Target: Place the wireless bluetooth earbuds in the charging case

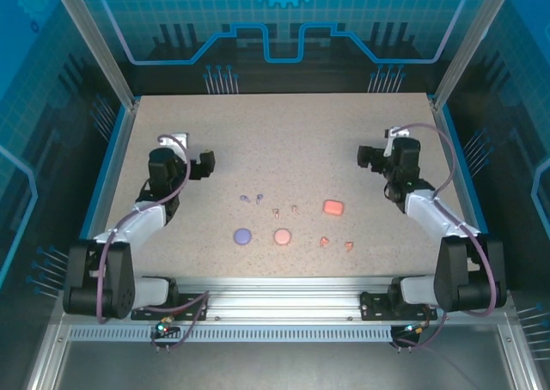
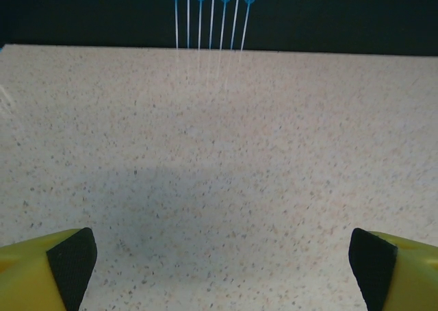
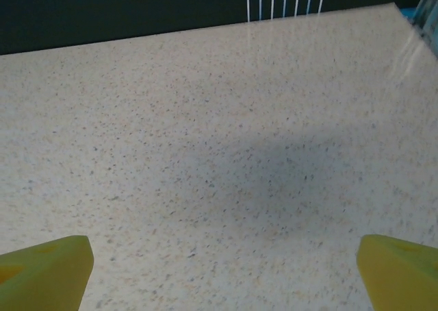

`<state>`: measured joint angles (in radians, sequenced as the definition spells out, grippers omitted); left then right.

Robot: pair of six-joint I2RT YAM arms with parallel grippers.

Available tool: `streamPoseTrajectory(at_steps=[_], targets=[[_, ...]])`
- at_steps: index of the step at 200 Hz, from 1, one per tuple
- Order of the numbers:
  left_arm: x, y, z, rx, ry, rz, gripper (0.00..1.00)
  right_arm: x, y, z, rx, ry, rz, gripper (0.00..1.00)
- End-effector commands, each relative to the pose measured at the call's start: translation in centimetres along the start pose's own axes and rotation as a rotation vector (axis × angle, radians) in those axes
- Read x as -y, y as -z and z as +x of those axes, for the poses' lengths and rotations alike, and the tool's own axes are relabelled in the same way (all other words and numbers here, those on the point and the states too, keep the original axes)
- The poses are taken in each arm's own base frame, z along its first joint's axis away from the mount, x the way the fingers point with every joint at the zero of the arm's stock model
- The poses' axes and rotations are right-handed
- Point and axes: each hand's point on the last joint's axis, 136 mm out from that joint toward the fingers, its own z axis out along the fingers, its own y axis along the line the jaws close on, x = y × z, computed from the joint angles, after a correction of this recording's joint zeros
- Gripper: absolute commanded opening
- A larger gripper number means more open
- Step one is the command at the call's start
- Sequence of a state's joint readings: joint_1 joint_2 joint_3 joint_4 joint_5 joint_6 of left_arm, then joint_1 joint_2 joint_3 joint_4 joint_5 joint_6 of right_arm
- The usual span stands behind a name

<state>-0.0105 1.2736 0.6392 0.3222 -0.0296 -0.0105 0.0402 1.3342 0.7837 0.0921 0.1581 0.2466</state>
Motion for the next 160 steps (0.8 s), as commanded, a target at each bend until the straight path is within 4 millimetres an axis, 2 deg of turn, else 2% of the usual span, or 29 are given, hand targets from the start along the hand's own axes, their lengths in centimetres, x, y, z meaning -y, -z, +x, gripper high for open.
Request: streamPoseTrajectory(at_steps=[1, 45, 79, 117, 160], targets=[[1.2, 1.8, -0.3, -0.101, 0.087, 0.044, 0.99, -0.3, 0.4, 4.0, -0.291, -0.155, -0.019, 1.0], [4.3, 5.1, -2.4, -0.004, 0.23, 0.153, 0.99, -4.1, 1.6, 6.7, -0.55, -0.193, -0.052, 0.99], [6.8, 5.9, -2.9, -0.023, 0.318, 0.198, 0.99, -6.6, 3.1, 10.0, -0.722, -0.233, -0.008, 0.95], [10.5, 5.1, -1.1, -0.139, 0.442, 0.21, 0.99, -8.8, 4.5, 12.8, -0.8, -0.136, 0.084, 0.95], [15.0, 3.7, 1.9, -0.298, 0.501, 0.223, 0.99, -8.8, 4.9, 15.8, -0.855, -0.099, 0.164, 0.96]])
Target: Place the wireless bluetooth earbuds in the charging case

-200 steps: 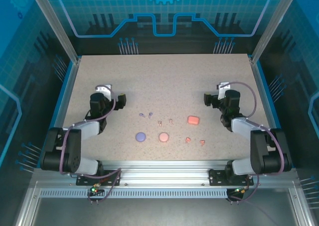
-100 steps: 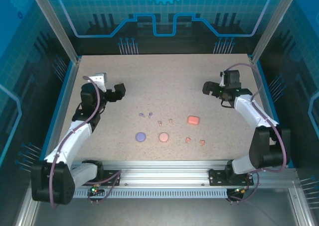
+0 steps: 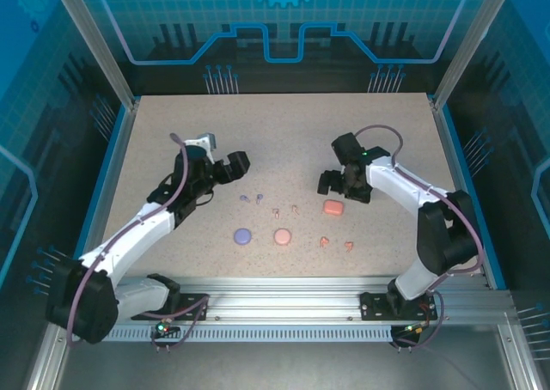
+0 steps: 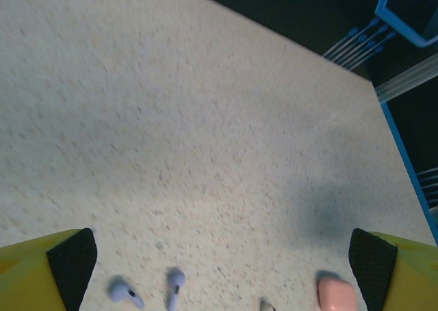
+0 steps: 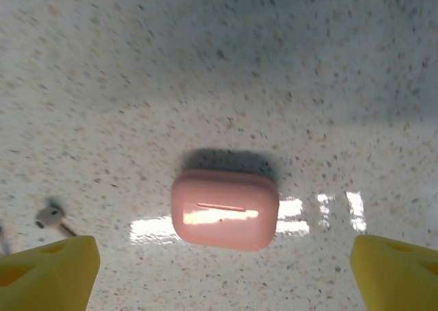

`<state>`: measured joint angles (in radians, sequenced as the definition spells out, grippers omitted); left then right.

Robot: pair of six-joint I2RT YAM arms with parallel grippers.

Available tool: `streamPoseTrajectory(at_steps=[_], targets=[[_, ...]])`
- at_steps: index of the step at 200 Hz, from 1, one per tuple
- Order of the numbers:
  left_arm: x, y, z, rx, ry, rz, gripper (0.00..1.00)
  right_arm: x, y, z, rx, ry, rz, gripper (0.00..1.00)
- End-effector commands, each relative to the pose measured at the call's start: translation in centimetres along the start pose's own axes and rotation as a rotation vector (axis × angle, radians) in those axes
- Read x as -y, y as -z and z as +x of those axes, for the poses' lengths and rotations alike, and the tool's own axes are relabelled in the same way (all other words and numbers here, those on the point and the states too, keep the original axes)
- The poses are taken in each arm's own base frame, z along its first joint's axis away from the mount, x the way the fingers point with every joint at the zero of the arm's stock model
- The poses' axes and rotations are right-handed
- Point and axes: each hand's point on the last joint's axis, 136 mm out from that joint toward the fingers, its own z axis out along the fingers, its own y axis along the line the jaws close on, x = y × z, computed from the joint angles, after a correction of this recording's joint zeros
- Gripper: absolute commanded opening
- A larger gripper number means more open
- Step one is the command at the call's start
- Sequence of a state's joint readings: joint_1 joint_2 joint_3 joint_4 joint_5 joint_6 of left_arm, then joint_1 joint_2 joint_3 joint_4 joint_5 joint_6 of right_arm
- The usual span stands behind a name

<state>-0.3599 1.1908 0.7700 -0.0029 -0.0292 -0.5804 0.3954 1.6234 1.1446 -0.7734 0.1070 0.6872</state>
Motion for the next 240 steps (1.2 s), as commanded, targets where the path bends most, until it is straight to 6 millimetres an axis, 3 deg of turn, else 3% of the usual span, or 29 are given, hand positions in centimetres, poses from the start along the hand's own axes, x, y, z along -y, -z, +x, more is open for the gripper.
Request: streamPoseTrajectory(at_steps=[1, 52, 84, 113, 156, 240], targets=[[1.2, -1.0, 1.2, -0.052, 0.095, -0.028, 0.99, 1.3, -0.7, 1.4, -0.038, -0.043, 0.096, 0.96], [2.9, -3.7, 5.3, -0.206, 0.09, -0.071, 0.99, 0.3, -2.7, 2.0, -0.077, -0.013, 0.128, 0.96], [3.5, -4.6, 6.5, -0.295, 0.112, -0.08, 0.99, 0.2, -3.8, 2.3, -0.099, -0.009, 0.141, 0.94], [3.3, -4.5, 6.0, -0.297, 0.133, -0.119, 0.99, 0.3, -4.5, 2.5, -0.108, -0.002, 0.151, 0.91], [2.9, -4.0, 4.4, -0.225, 0.278, -0.028, 0.99, 0.1, -5.0, 2.3, -0.111, -0.003, 0.154, 0.87], [3.0, -3.2, 3.8, -0.235, 0.149, -0.041, 0.99, -0.4, -5.7, 1.5, -0.111, -0.015, 0.164, 0.82]])
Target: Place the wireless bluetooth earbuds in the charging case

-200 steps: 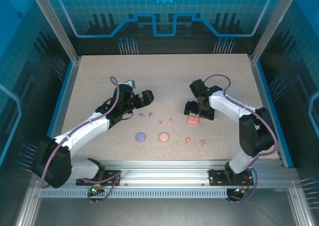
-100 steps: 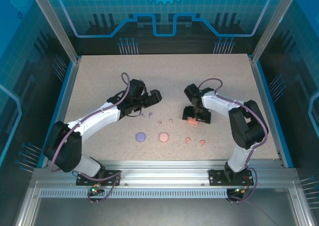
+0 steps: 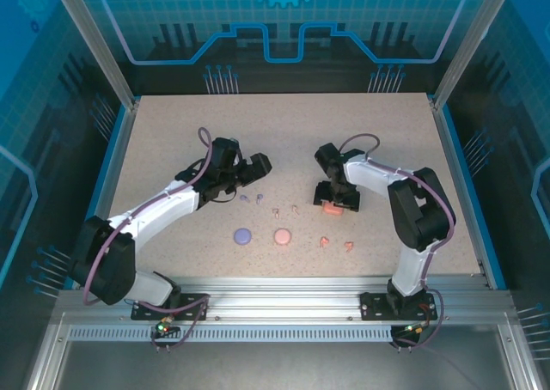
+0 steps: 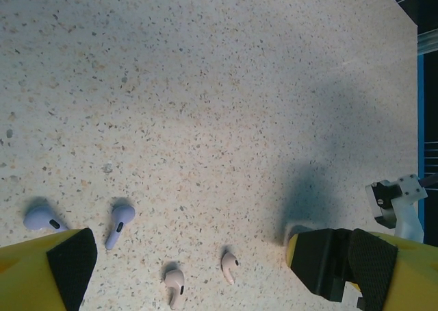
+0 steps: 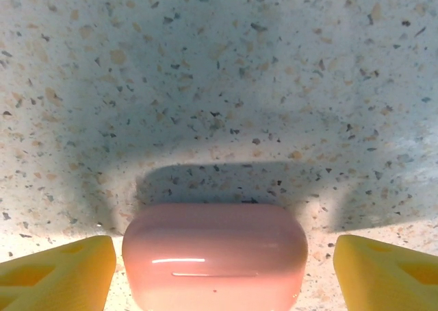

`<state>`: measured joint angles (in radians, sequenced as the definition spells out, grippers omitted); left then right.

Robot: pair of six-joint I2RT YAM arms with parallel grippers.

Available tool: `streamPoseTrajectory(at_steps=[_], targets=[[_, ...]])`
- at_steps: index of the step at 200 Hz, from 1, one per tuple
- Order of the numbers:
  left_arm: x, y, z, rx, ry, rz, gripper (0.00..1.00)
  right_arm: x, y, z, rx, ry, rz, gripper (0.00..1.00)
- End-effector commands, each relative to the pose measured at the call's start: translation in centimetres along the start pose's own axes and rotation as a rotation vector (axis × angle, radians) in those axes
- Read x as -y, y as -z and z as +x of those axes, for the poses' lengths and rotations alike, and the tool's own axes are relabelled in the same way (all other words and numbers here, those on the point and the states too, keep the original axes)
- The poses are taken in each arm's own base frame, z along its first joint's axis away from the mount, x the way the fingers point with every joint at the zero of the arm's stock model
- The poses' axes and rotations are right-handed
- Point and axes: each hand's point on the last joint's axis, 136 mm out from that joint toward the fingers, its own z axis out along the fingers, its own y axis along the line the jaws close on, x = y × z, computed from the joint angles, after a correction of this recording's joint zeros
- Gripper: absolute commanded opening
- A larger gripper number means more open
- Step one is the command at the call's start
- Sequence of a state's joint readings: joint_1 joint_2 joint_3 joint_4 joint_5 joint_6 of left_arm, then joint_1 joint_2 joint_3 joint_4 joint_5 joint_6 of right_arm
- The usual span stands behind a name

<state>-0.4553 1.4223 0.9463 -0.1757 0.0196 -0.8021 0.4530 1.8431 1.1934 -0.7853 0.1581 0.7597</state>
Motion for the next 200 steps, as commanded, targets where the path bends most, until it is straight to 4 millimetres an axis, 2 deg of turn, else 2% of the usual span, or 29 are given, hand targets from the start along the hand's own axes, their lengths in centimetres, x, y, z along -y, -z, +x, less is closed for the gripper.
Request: streamPoseTrajectory(at_steps=[1, 48, 112, 200], targets=[[1.3, 1.1, -0.7, 0.017, -0.037, 0.031, 0.99, -0.4, -0.2, -0.3, 0.007, -0.007, 0.019, 0.81], [1.4, 1.1, -1.0, 0.022, -0.026, 0.027, 0.99, -0.6, -0.5, 0.1, -0.01, -0.043, 0.006, 0.8], [2.5, 0.4, -0.5, -0.035, -0.043, 0.063, 0.99, -0.6, -1.0, 0.5, -0.023, -0.066, 0.0, 0.74], [2.9, 0.3, -0.5, -0.043, -0.048, 0.074, 0.99, -0.1, -0.3, 1.0, -0.011, -0.063, 0.012, 0.77]])
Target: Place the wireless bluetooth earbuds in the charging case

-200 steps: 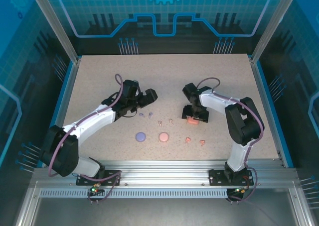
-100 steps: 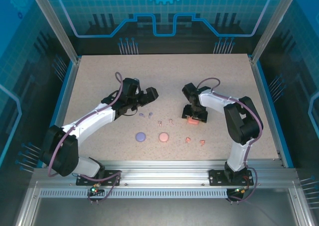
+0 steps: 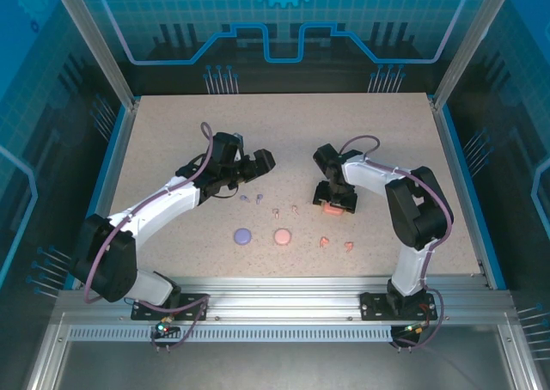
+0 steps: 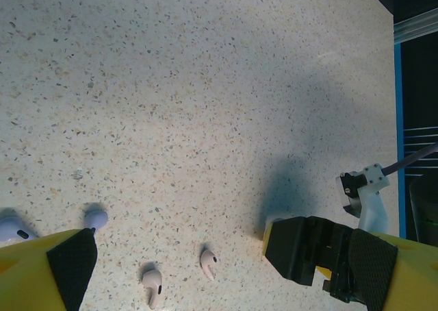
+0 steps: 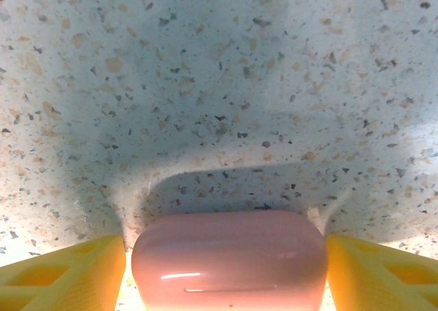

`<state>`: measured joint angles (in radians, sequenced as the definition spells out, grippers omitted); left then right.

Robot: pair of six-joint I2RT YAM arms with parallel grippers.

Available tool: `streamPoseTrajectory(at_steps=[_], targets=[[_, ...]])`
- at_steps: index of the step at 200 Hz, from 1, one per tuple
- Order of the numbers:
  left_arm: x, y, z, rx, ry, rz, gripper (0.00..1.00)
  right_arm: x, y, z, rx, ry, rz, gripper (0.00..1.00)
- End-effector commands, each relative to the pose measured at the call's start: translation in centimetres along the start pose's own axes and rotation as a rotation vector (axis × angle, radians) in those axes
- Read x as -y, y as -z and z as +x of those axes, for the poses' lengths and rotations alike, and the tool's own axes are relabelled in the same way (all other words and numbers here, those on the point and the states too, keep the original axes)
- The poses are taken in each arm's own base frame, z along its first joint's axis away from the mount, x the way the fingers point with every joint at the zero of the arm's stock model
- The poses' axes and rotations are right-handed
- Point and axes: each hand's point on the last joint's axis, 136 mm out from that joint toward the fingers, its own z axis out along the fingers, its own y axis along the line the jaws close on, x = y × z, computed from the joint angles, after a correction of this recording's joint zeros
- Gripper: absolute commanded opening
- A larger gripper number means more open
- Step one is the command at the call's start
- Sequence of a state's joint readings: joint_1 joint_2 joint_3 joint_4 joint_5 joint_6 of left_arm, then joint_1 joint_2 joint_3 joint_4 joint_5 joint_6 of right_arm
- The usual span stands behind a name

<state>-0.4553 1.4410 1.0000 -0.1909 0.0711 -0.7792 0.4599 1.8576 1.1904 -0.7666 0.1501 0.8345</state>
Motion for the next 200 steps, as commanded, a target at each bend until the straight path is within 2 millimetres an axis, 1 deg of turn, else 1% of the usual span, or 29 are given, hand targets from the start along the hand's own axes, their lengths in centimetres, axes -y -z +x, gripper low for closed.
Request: streamPoseTrajectory(at_steps=[1, 74, 169, 195, 200], targets=[[1.1, 0.1, -0.2, -0.017, -0.022, 0.026, 0.99, 0.4, 0.2, 0.8, -0.006, 0.004, 0.02, 0.77], [1.0, -0.2, 0.0, -0.023, -0.029, 0.025, 0.99, 0.4, -0.2, 1.0, -0.013, 0.01, 0.032, 0.77], [1.2, -0.5, 0.1, -0.029, -0.029, 0.033, 0.99, 0.3, 0.2, 0.9, -0.006, 0.013, 0.032, 0.74], [1.3, -1.0, 0.4, -0.045, -0.018, 0.057, 0.99, 0.0, 0.1, 1.2, -0.017, 0.011, 0.022, 0.67], [1.5, -1.2, 0.5, -0.048, -0.014, 0.069, 0.99, 0.0, 0.1, 1.2, -0.016, 0.01, 0.019, 0.65]])
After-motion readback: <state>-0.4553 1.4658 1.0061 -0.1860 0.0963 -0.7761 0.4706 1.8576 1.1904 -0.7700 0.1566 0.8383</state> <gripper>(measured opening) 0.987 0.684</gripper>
